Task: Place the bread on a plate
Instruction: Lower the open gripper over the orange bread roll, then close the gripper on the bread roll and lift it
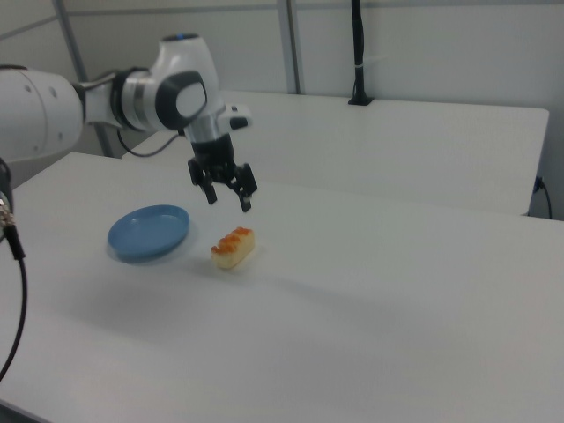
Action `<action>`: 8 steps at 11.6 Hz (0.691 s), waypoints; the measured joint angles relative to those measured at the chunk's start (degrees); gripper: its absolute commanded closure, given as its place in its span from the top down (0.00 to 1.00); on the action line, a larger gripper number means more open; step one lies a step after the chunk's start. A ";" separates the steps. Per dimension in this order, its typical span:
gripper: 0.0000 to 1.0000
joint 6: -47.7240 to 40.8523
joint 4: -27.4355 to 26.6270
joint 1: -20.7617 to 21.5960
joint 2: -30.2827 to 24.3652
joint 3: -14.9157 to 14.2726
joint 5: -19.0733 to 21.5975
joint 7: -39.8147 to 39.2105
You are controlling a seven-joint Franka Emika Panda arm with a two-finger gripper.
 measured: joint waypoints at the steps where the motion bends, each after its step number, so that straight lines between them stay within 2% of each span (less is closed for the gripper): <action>1: 1.00 2.34 0.02 0.48 2.41 0.05 0.00 0.88; 5: 0.99 8.21 0.13 2.37 9.00 0.11 -0.01 5.17; 8: 0.86 9.21 0.14 2.33 9.99 0.11 -0.01 5.78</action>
